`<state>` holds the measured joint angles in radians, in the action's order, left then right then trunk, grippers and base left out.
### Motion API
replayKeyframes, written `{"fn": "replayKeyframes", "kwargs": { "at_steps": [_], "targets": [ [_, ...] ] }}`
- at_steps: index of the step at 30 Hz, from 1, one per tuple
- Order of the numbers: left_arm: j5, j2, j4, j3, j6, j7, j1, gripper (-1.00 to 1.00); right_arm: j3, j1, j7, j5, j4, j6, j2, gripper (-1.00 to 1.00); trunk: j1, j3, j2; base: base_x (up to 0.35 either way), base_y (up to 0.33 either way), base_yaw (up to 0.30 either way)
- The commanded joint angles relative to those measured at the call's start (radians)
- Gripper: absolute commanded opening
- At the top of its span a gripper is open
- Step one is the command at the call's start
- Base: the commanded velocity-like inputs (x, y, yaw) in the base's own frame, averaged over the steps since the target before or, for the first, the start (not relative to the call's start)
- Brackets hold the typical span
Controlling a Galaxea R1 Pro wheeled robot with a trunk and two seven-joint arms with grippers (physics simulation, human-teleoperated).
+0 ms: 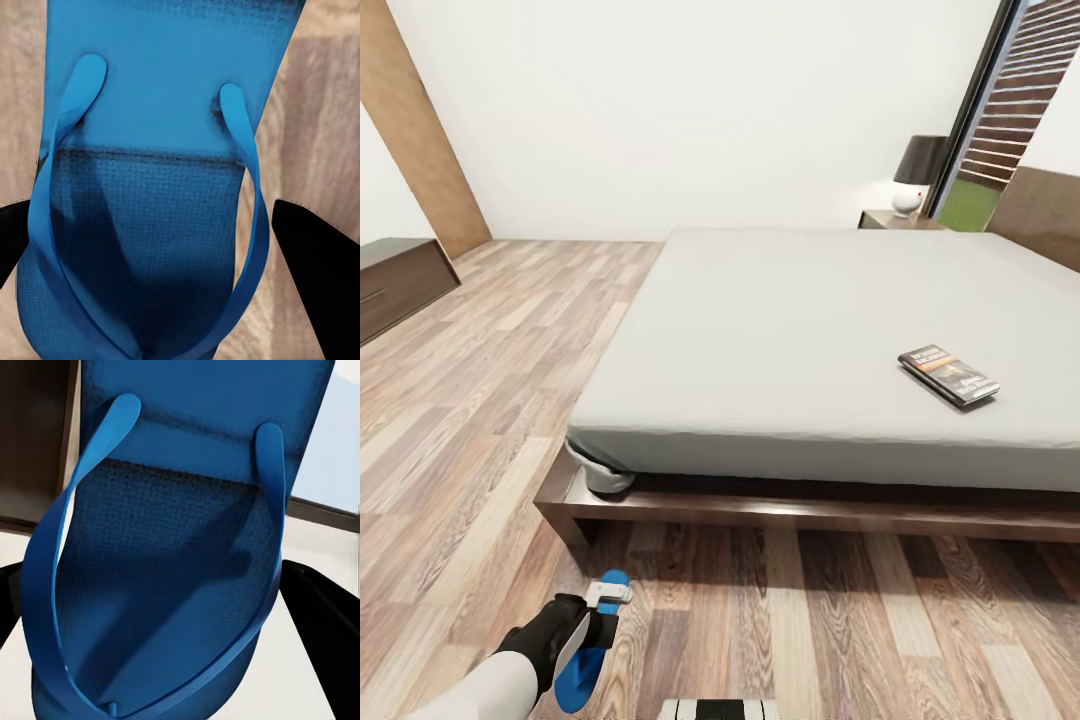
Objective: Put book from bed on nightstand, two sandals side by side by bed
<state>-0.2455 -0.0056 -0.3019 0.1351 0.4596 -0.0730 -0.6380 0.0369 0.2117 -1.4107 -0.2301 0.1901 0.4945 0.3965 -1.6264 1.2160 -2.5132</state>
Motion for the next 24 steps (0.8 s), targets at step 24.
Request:
{"fn": "replayKeyframes", "kwargs": {
  "at_steps": [24],
  "targets": [
    [-0.011,0.002,-0.012,-0.017,-0.068,-0.006,0.0,-1.0,0.002,0.0,0.004,0.01,0.002,0.011,0.002,-1.0,-0.011,0.094,-0.006,0.0,0.0,0.0]
  ]
}}
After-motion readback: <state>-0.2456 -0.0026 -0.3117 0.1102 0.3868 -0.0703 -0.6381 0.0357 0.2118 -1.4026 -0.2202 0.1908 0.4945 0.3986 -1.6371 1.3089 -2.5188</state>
